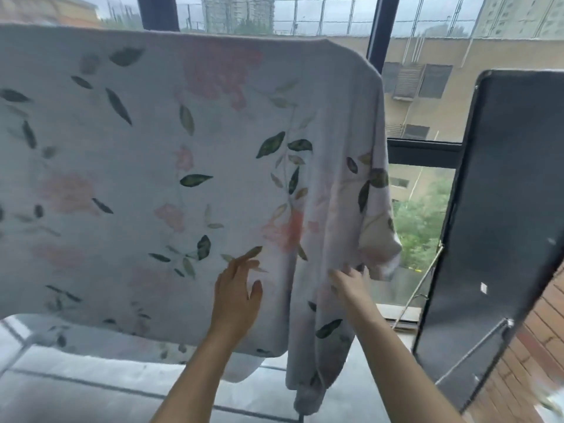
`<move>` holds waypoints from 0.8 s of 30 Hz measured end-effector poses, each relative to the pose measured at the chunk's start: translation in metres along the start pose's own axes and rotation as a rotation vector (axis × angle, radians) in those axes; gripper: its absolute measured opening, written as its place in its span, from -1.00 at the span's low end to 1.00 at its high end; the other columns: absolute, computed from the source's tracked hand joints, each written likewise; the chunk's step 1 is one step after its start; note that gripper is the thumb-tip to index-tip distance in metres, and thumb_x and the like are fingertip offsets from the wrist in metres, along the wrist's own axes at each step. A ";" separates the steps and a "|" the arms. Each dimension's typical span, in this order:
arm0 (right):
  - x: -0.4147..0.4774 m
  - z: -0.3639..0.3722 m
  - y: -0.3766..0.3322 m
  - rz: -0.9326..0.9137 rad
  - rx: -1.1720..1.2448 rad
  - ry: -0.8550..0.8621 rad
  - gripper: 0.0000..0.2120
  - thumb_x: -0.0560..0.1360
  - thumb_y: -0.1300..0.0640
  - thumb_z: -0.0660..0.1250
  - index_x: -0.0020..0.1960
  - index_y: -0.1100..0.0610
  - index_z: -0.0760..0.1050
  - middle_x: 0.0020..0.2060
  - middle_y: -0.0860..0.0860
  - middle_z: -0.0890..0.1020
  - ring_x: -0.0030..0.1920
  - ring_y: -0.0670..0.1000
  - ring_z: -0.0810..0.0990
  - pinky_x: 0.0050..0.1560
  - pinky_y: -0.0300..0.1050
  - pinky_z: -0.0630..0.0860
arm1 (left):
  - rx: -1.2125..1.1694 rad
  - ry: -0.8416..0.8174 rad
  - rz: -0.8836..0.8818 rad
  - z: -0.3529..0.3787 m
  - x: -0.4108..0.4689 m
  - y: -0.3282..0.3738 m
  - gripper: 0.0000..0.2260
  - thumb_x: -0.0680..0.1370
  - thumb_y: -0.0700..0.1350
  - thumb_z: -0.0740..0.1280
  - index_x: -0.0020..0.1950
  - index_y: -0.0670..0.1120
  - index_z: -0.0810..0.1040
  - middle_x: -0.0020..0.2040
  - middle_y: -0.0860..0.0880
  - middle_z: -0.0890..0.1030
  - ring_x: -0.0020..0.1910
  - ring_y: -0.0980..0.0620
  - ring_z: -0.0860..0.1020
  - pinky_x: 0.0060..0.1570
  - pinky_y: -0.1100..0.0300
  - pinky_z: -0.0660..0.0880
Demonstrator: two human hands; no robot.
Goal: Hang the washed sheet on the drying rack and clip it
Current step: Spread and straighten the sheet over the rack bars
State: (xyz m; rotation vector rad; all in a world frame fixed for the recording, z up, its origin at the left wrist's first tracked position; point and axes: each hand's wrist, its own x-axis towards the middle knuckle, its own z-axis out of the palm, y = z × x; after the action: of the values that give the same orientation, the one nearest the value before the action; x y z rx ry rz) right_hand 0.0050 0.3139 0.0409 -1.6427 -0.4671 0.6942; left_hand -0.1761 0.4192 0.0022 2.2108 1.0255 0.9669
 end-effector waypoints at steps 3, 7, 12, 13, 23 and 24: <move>-0.035 0.071 0.007 0.029 0.020 -0.109 -0.97 0.49 0.21 0.24 -0.08 0.16 0.40 -0.30 0.20 0.49 -0.20 0.14 0.56 0.03 0.10 0.53 | -0.017 0.042 -0.092 -0.056 -0.026 -0.049 -0.75 0.54 -0.18 0.28 0.22 -0.07 0.51 0.26 -0.03 0.48 0.26 -0.03 0.44 0.28 0.08 0.37; -0.068 0.168 0.007 0.072 0.165 -0.152 -0.88 0.57 0.28 0.21 0.03 0.10 0.47 -0.16 0.07 0.59 -0.13 -0.01 0.59 0.08 0.06 0.53 | -0.009 0.087 -0.155 -0.129 -0.049 -0.113 -0.77 0.53 -0.27 0.29 0.15 -0.08 0.53 0.14 0.02 0.50 0.18 -0.01 0.48 0.18 0.21 0.34; -0.090 0.270 -0.001 0.070 0.168 -0.245 -0.82 0.57 0.31 0.18 -0.04 0.12 0.51 -0.10 0.07 0.65 -0.14 0.04 0.63 -0.05 -0.04 0.53 | -0.053 0.196 -0.241 -0.207 -0.066 -0.170 -0.78 0.54 -0.27 0.27 0.10 0.00 0.51 0.10 0.08 0.50 0.11 0.11 0.47 0.12 0.23 0.37; -0.092 0.290 -0.002 0.069 0.150 -0.267 -0.81 0.57 0.32 0.16 -0.05 0.13 0.51 -0.13 0.07 0.66 -0.15 0.05 0.63 -0.02 -0.02 0.53 | -0.067 0.208 -0.267 -0.218 -0.068 -0.182 -0.78 0.54 -0.27 0.27 0.10 0.02 0.51 0.11 0.09 0.50 0.11 0.13 0.47 0.11 0.24 0.37; -0.067 0.517 -0.016 0.037 0.122 -0.509 -0.77 0.58 0.32 0.15 -0.06 0.17 0.57 -0.21 0.04 0.68 -0.20 0.03 0.65 0.01 -0.04 0.56 | -0.031 0.318 -0.383 -0.326 -0.007 -0.330 -0.74 0.53 -0.30 0.27 0.09 0.04 0.49 0.08 0.11 0.51 0.10 0.14 0.44 0.10 0.29 0.31; -0.060 0.547 -0.020 0.042 0.129 -0.534 -0.78 0.58 0.32 0.15 -0.05 0.18 0.57 -0.21 0.05 0.68 -0.20 0.04 0.65 0.03 -0.02 0.56 | -0.026 0.338 -0.399 -0.343 0.004 -0.350 -0.73 0.52 -0.32 0.27 0.07 0.04 0.49 0.06 0.12 0.52 0.09 0.13 0.46 0.06 0.31 0.32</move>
State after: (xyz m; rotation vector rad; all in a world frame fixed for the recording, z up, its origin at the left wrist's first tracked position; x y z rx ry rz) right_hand -0.4041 0.6823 0.0229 -1.3383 -0.7514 1.1778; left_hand -0.5918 0.6778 -0.0266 1.7546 1.5238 1.1737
